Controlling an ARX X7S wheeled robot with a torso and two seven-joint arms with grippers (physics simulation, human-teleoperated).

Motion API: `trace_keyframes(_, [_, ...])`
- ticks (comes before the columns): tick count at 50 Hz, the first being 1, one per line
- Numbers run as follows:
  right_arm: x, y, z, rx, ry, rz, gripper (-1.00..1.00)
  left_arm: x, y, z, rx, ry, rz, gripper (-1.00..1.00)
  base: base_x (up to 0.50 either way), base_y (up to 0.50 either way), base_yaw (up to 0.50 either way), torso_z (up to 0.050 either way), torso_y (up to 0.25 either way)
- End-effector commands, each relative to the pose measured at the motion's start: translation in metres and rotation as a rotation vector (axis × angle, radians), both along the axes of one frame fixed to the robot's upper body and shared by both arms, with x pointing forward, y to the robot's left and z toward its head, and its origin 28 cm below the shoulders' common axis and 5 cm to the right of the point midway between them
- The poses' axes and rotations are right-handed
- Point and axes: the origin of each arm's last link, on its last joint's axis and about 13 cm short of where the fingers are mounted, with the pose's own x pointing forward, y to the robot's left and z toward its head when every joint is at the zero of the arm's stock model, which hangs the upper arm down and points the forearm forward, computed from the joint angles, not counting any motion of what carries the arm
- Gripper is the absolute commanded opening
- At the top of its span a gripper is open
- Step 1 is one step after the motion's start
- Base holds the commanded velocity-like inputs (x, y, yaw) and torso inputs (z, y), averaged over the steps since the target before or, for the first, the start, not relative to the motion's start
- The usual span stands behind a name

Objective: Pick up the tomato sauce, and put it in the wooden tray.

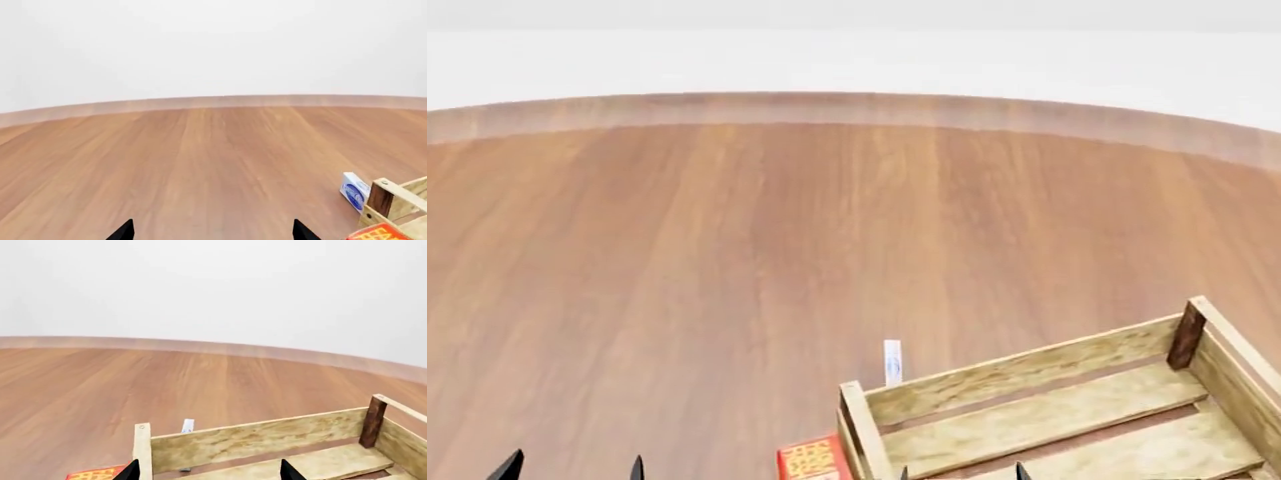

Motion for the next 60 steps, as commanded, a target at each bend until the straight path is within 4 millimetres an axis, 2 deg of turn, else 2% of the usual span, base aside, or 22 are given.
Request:
trace_keyframes(1, [0.001, -0.002, 0.0, 0.008, 0.002, -0.019, 1.0, 0.0, -0.001, 0.0, -0.01, -0.003, -0.007, 1.0, 0.5, 0.0, 0.0, 0.0, 0.0])
trace_keyframes(4, [0.002, -0.002, 0.0, 0.004, 0.005, -0.04, 1.0, 0.0, -0.001, 0.0, -0.01, -0.003, -0.007, 1.0, 0.5, 0.0, 0.0, 0.0, 0.0])
trace_keyframes(29, [-0.001, 0.001, 0.001, -0.03, -0.009, -0.065, 1.0, 0.0, -0.001, 0.0, -0.01, -0.002, -0.008, 1.0, 0.0, 0.0, 0.0, 0.0, 0.0])
trace_keyframes(41, [-0.03, 0.004, 0.025, -0.068, -0.077, -0.065, 1.0, 0.0, -0.001, 0.0, -0.011, 0.0, -0.008, 1.0, 0.0, 0.0, 0.0, 0.0, 0.0])
trace_keyframes(51, [-0.056, 0.003, 0.034, -0.049, -0.107, -0.07, 1.0, 0.0, -0.001, 0.0, -0.011, -0.001, -0.008, 1.0, 0.0, 0.0, 0.0, 0.0, 0.0])
trace_keyframes(60, [-0.07, 0.002, 0.033, -0.058, -0.116, -0.083, 1.0, 0.0, 0.0, 0.0, -0.011, -0.001, -0.008, 1.0, 0.0, 0.0, 0.0, 0.0, 0.0])
